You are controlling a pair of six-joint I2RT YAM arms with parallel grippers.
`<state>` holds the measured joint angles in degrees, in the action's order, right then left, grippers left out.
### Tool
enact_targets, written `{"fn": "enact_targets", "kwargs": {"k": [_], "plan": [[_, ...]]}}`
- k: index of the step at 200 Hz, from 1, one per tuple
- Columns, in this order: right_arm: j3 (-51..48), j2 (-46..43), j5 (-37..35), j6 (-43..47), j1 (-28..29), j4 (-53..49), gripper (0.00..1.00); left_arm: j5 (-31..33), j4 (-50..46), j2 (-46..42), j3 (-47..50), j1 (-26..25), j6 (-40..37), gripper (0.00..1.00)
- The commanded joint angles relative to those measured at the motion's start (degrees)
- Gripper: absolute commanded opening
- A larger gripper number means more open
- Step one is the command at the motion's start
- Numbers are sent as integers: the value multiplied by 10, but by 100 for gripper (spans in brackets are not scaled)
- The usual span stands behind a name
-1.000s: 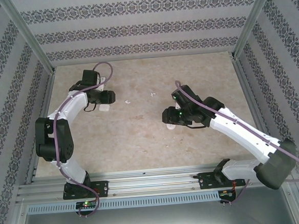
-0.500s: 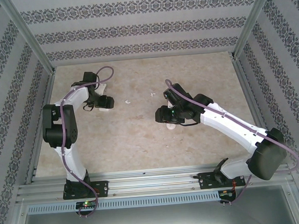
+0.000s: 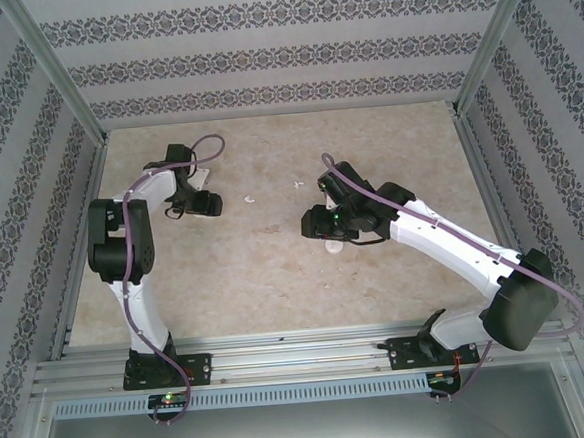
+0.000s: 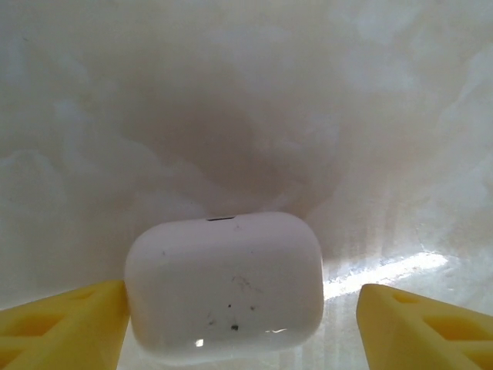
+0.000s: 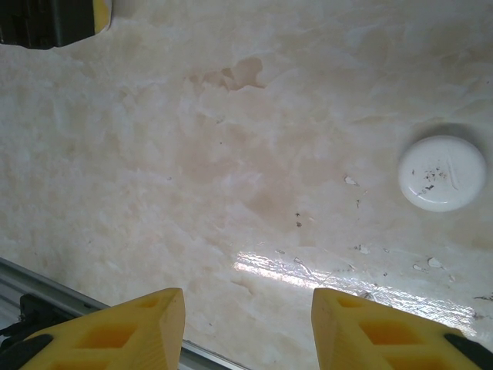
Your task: Insert the wireless bluetooth earbuds into the charging case
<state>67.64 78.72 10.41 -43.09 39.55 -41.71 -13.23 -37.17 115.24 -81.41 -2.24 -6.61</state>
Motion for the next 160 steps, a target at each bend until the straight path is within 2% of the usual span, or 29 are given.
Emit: {"fn": "enact_targets", "kwargs": {"k": [1,65,96,160], "plan": [[5,-8,2,9,5,0,47,-10,-15,19,-12,4,-16,71],[-16,-22,19,-3,-5,27,47,-22,33,-20,41,3,-36,54],[-17,-26,24,-2,-11,31,47,-35,67,-57,79,3,-48,50],[-53,-39,66,-20,-34,86,48,-130,174,-182,209,-11,-69,45]]}}
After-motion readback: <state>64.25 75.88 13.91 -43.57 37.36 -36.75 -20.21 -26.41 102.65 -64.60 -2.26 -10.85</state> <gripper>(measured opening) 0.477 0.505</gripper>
